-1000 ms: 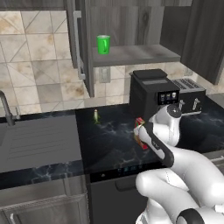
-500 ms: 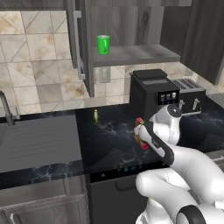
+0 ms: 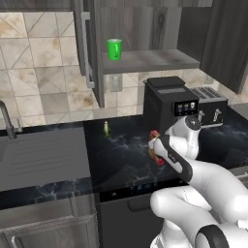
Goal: Pick the jam and cereal from the counter and place them in the cabinets closest to them.
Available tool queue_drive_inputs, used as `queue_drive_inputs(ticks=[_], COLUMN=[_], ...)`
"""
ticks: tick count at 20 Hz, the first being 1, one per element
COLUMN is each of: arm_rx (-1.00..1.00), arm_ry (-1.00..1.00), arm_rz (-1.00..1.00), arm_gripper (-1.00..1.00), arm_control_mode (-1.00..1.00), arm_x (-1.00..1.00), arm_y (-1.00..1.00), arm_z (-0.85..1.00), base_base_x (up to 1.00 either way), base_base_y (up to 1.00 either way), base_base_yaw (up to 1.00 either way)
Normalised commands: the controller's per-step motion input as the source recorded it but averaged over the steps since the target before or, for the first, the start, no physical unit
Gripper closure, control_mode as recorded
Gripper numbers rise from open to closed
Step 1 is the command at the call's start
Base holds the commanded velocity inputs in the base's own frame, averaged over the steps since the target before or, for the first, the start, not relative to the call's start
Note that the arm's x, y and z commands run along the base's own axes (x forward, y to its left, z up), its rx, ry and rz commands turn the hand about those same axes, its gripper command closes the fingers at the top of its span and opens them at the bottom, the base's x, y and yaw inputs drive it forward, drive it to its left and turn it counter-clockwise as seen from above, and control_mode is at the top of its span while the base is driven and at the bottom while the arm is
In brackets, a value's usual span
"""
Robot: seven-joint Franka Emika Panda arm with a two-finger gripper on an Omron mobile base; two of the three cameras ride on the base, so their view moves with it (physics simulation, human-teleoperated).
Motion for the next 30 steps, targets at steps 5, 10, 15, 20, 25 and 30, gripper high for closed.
queue_drive_inputs(ticks=[5, 10, 15, 20, 25, 30], arm_rx=[0.0, 0.0, 0.0, -0.02, -0.05, -0.07], arm_ry=[-0.04, -0.05, -0.04, -0.02, 0.0, 0.0], arm_rz=[0.0, 0.0, 0.0, 0.0, 0.0, 0.0], arm_gripper=[-1.0, -1.0, -1.0, -1.0, -1.0, -1.0], arm_control_mode=[-1.0, -1.0, -1.0, -1.0, -1.0, -1.0], arm_x=[0.11, 0.1, 0.09, 0.03, 0.0, 0.0], arm_y=[0.0, 0.0, 0.0, 0.0, 0.0, 0.04], arm_z=[-0.16, -0.18, -0.18, -0.2, -0.24, -0.23], base_base_x=[0.0, 0.0, 0.0, 0.0, 0.0, 0.0], base_base_y=[0.0, 0.0, 0.0, 0.0, 0.0, 0.0], base_base_yaw=[0.0, 0.0, 0.0, 0.0, 0.0, 0.0])
